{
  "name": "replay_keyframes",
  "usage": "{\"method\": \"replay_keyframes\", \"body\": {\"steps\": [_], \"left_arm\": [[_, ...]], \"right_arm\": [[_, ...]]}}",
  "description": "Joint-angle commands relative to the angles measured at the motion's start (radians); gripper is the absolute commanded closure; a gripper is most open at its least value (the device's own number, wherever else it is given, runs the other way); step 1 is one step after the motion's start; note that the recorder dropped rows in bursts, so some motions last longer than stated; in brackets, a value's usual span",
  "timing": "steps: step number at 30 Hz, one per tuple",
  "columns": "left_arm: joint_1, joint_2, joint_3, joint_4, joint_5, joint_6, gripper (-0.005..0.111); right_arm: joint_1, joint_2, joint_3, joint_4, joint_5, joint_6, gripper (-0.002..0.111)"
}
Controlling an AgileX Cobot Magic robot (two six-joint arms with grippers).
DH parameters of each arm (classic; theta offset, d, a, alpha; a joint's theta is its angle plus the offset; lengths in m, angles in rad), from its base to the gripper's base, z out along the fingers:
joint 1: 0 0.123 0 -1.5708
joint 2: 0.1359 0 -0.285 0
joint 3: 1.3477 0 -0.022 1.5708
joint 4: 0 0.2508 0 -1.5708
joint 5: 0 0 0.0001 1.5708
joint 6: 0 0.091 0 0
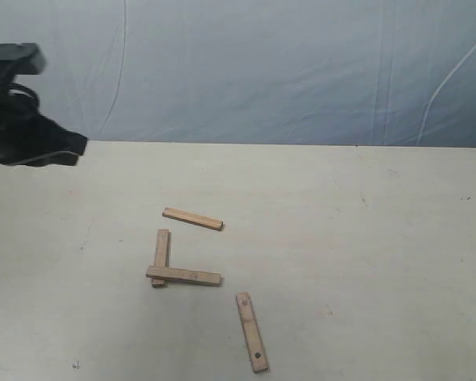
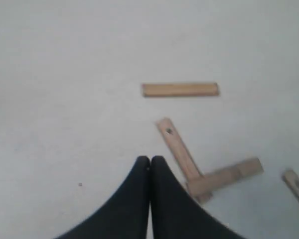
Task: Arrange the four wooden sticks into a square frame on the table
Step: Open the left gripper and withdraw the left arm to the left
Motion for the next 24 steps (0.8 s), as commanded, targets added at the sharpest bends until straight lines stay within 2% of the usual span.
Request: {"method": "replay_keyframes", "body": {"steps": [1, 5, 8, 11, 15, 18, 19, 21, 24], "left_arm": [[0.047, -0.286, 0.329, -0.218, -0.486, -0.028, 0.107], [-0.010, -0.483, 0.563, -0.404, -0.882, -0.036, 0.107], [-0.070, -0.611, 0.712, -0.362, -1.090, -0.210, 0.107], [-0.113, -0.718, 0.841, -0.115, -1.231, -0.498, 0.107], [-0.131, -0.851, 1.011, 0.190, -1.360, -0.775, 0.107], [-0.131, -0.944, 1.130, 0.269, -1.468, -0.822, 0.107], [-0.131, -0.984, 1.130, 0.311, -1.506, -0.832, 0.107], [-0.131, -1.038, 1.130, 0.388, -1.432, -0.832, 0.107], [-0.131, -1.121, 1.130, 0.560, -1.442, -0.896, 0.107]], "right_arm": [[0.004, 0.000, -0.003, -0.011, -0.008, -0.003, 0.109], [0.004, 0.000, -0.003, -0.011, -0.124, -0.003, 0.109], [0.004, 0.000, -0.003, -0.011, -0.287, -0.003, 0.109], [0.004, 0.000, -0.003, -0.011, -0.435, -0.003, 0.109], [0.004, 0.000, -0.003, -0.006, -0.619, -0.001, 0.109], [0.004, 0.000, -0.003, 0.004, -0.719, -0.001, 0.109], [0.004, 0.000, -0.003, -0.008, -0.767, -0.001, 0.109], [0.004, 0.024, -0.003, -0.045, -0.864, -0.001, 0.109], [0.004, 0.138, -0.045, -0.063, -0.948, -0.002, 0.109]]}}
